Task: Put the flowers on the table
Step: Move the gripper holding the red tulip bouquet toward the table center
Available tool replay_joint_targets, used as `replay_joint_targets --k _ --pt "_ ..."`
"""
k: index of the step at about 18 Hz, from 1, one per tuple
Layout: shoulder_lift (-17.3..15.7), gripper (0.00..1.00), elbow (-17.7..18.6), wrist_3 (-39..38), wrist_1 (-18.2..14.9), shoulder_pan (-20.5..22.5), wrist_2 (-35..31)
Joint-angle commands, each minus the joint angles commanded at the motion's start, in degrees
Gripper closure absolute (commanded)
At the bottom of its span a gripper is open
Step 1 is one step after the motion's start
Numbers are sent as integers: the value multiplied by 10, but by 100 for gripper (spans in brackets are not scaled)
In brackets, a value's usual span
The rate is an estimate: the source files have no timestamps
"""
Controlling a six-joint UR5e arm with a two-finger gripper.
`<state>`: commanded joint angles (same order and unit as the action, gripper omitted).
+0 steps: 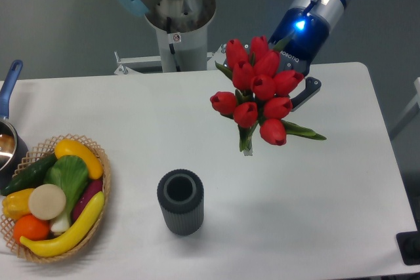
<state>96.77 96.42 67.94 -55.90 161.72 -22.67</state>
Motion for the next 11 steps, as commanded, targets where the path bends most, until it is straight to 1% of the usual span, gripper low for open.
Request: replay_joint_targets --k 2,3,7,9,11 --pt "-5 49 10 3 10 -1 -4" --pt "-4 49 6 -2 12 -2 -12" --pt "-10 49 4 -8 13 -3 -63" --pt "-19 49 4 -8 12 -3 -84" --pt "-25 49 4 -7 14 -4 -122"
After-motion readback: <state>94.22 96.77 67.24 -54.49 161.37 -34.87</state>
